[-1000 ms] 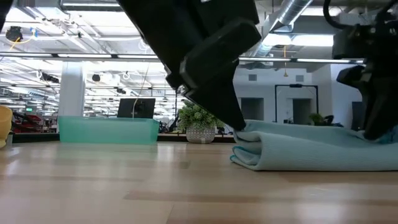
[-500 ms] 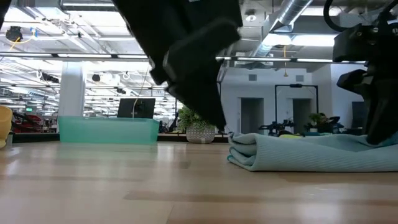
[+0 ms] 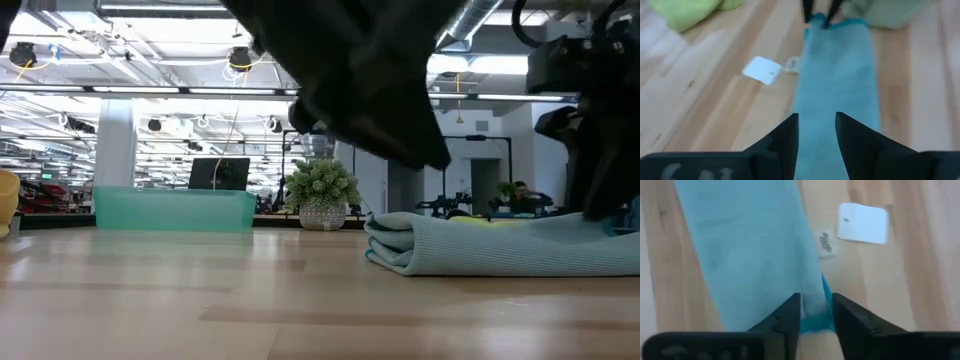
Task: Fold microfiber towels
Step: Fold the blue microfiber cloth
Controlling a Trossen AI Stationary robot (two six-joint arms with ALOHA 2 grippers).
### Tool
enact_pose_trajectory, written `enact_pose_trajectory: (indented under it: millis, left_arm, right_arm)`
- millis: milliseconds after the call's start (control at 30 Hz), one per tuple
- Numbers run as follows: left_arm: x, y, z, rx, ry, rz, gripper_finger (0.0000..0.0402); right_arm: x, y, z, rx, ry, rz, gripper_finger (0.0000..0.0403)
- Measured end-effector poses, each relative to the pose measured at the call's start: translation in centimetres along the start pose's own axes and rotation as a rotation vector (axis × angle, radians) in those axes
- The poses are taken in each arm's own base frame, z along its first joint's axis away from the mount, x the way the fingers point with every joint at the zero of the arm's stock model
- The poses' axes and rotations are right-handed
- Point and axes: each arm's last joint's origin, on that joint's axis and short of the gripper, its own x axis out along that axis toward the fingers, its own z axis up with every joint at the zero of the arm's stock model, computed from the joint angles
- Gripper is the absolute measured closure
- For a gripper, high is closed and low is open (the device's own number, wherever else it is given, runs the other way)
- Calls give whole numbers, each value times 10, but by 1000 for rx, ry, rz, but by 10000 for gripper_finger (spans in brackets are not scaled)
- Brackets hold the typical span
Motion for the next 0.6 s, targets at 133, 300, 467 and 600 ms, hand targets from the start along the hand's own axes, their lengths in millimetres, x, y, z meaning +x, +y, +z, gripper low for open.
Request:
enact_pose_trajectory:
  millis: [133, 300, 467, 600]
  left_arm:
    - [6, 7, -6, -6, 63, 28, 299]
    - [14, 4, -13, 18, 72, 24, 312]
    - [23, 3, -26, 58, 118, 23, 319]
    - [23, 4, -28, 98, 134, 38, 319]
  right_arm:
    - [-12, -3, 4, 57, -64, 22, 240]
    - [-12, 1, 9, 32, -119, 136, 256]
    - [12, -16, -5, 119, -82, 102, 311]
    - [23, -24, -18, 164, -47, 78, 350]
